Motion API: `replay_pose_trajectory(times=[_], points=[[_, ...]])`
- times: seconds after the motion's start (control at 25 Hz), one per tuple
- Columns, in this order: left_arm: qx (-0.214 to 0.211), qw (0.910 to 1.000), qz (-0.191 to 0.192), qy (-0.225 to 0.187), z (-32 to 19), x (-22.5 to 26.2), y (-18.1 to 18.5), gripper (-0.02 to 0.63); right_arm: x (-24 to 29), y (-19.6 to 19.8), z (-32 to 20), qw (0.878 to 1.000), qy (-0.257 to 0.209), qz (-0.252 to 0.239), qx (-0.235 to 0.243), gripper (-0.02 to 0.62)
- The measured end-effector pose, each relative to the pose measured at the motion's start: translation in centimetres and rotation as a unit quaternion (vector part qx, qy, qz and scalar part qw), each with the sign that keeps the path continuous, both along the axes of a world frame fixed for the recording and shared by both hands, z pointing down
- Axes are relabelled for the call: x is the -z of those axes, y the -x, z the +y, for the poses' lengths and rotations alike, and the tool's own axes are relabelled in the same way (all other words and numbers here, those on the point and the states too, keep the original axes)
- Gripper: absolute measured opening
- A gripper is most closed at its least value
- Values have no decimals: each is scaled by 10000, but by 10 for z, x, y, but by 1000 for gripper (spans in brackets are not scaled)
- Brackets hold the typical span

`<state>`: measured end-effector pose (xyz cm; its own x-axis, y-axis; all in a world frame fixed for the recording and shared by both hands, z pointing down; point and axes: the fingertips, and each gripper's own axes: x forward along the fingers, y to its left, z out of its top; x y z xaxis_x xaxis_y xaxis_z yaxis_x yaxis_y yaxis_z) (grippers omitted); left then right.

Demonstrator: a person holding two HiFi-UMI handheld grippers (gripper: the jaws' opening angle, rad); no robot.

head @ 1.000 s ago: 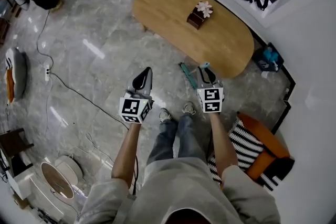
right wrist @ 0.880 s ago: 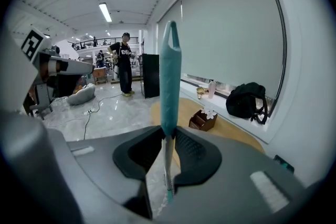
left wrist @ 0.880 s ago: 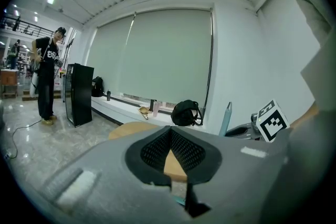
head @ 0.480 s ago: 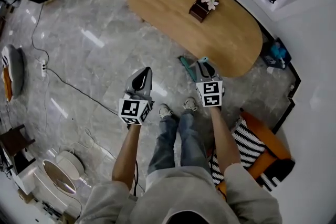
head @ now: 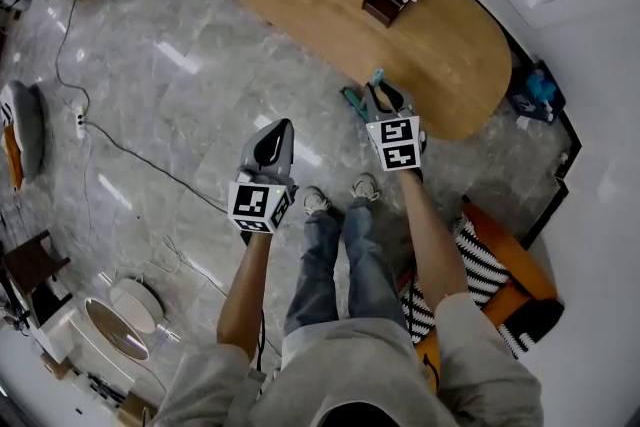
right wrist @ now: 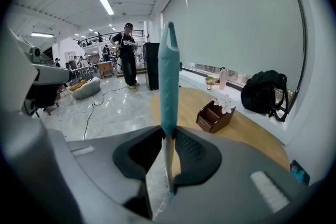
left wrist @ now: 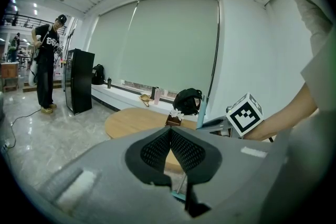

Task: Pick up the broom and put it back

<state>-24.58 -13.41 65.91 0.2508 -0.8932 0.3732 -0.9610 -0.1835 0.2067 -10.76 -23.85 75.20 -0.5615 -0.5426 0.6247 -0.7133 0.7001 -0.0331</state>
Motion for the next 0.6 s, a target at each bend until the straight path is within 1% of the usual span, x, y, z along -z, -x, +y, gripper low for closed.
replay_pose_trajectory(times=[0.32, 0.48, 0.6], points=[[72, 10000, -5, -62, -6, -9, 3, -5, -15, 21, -15, 9992, -94, 47, 384, 80], [156, 9999, 34, -27, 0, -14, 6, -5, -20, 31, -25, 9986, -154, 85, 503, 83], [190, 9998, 57, 12, 5, -18, 7, -5, -26, 33, -30, 9984, -95, 113, 537, 84]])
